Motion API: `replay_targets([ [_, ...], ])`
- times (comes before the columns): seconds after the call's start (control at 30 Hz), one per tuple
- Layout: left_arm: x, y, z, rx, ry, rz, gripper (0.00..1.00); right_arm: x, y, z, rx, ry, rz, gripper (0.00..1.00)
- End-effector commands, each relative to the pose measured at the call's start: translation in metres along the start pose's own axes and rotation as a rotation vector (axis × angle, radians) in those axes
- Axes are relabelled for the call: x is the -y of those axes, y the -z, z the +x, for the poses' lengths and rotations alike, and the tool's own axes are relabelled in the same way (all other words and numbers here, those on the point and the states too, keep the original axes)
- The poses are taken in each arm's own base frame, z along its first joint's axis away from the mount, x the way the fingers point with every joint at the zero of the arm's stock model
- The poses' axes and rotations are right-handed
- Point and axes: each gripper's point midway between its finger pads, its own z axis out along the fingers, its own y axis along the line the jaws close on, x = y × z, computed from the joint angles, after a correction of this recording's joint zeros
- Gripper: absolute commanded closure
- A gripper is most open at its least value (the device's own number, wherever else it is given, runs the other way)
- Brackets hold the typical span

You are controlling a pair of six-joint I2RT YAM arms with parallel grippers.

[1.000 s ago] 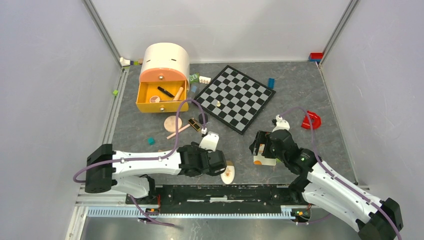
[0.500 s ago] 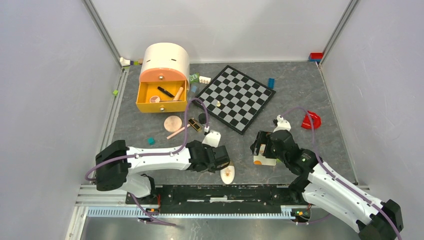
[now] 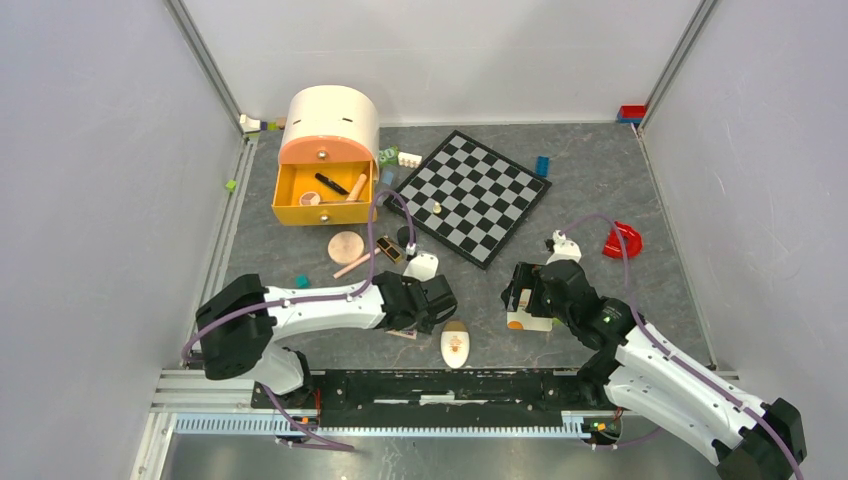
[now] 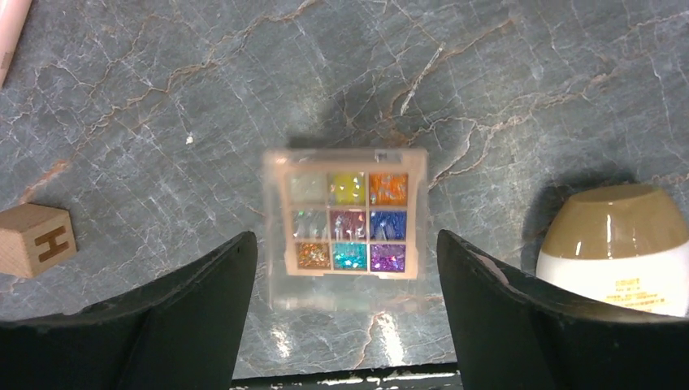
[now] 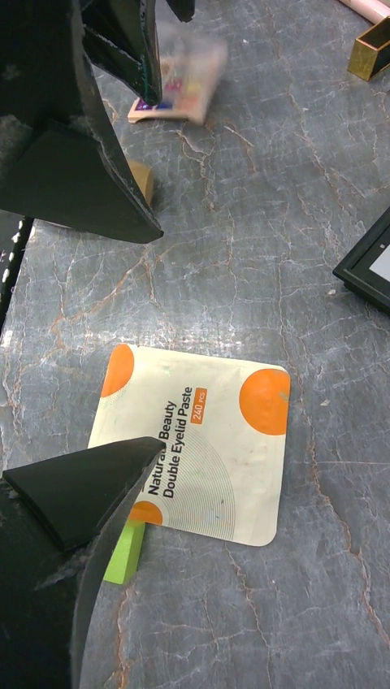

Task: Organize the makeup
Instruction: Place the makeup at the center of the board.

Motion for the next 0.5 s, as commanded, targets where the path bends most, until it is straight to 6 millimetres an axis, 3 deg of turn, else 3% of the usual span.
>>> replay_targets([
  [0.0, 0.002, -0.008, -0.006, 0.020, -0.003, 0.007, 0.10, -0.003, 0.004, -0.011, 0.040, 0.010, -0.005, 0.03],
  [0.2, 0.000, -0.013, -0.003, 0.010, 0.001, -0.010, 0.01, -0.004, 0.005, -0.011, 0.042, 0.012, -0.013, 0.03],
  [0.47, -0.005, -0.023, 0.014, -0.028, 0.005, -0.031, 0.00, -0.005, 0.005, -0.010, 0.037, 0.011, -0.024, 0.03],
])
